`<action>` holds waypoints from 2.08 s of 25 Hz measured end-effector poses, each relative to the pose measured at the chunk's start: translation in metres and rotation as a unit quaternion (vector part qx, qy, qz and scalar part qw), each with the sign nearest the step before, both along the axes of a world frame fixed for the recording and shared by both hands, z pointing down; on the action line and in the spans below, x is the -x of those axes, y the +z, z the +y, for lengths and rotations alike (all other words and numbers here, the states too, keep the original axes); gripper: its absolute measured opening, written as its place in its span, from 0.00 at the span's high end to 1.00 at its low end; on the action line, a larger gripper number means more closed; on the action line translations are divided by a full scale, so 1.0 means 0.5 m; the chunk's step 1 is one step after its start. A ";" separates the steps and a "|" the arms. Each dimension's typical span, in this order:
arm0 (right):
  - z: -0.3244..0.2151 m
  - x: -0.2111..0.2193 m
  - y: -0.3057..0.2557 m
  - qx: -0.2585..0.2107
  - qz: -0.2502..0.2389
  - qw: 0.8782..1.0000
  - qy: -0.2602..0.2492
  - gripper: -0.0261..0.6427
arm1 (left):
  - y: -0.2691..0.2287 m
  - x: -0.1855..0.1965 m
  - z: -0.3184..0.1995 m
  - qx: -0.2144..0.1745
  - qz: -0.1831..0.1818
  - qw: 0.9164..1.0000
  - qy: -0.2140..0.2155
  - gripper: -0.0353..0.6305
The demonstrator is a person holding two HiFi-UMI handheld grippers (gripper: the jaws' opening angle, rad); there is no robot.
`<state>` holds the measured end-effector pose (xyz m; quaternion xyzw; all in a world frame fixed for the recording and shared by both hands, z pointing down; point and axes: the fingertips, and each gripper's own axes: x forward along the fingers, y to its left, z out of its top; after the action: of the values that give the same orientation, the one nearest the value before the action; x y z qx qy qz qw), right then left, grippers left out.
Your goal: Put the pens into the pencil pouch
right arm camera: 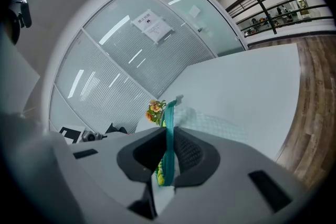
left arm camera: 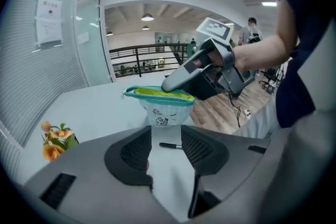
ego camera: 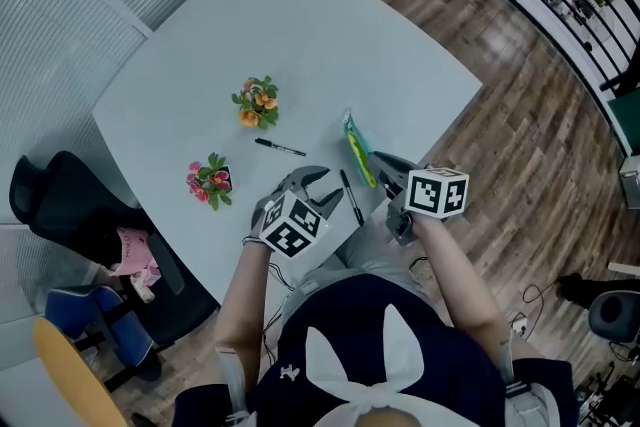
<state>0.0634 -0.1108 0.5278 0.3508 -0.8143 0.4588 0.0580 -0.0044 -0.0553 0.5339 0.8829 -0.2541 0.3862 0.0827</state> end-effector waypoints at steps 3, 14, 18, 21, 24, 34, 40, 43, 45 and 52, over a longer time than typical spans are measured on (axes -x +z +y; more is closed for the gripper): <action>-0.002 0.002 -0.007 -0.002 -0.005 1.000 0.000 0.89 | 0.010 -0.015 0.003 -0.001 -0.027 0.997 0.070 0.66; -0.004 0.000 -0.008 0.003 -0.012 1.000 0.002 0.89 | 0.180 -0.040 0.006 0.029 -0.156 0.951 0.265 0.62; -0.009 0.001 -0.006 0.006 -0.015 1.000 0.003 0.89 | 0.216 -0.055 0.006 0.039 -0.162 0.940 0.297 0.62; -0.015 0.002 -0.008 0.007 -0.017 1.000 0.004 0.89 | 0.240 -0.054 0.004 0.038 -0.189 0.923 0.334 0.62; -0.019 0.003 -0.005 0.008 -0.019 1.000 0.006 0.89 | 0.264 -0.045 -0.003 0.032 -0.223 0.903 0.367 0.62; -0.016 -0.003 0.004 0.018 -0.026 0.999 0.015 0.89 | 0.267 -0.042 0.022 0.074 -0.219 0.891 0.392 0.76; -0.019 -0.005 0.002 0.017 -0.025 0.999 0.016 0.89 | 0.262 -0.039 0.032 0.093 -0.187 0.917 0.340 0.86; -0.018 -0.007 0.001 0.017 -0.024 0.999 0.016 0.89 | 0.259 -0.034 0.046 0.111 -0.164 0.931 0.307 0.86; -0.019 -0.008 0.000 0.016 -0.023 0.999 0.016 0.89 | 0.255 -0.026 0.051 0.125 -0.149 0.940 0.282 0.86; -0.017 -0.012 0.002 0.012 -0.018 1.000 0.016 0.89 | 0.213 0.015 0.059 0.151 -0.077 0.972 0.163 0.86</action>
<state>0.0692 -0.1193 0.5286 0.3549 -0.8041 0.4752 0.0400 -0.0122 -0.0260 0.6406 0.8571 -0.0516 0.4956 0.1312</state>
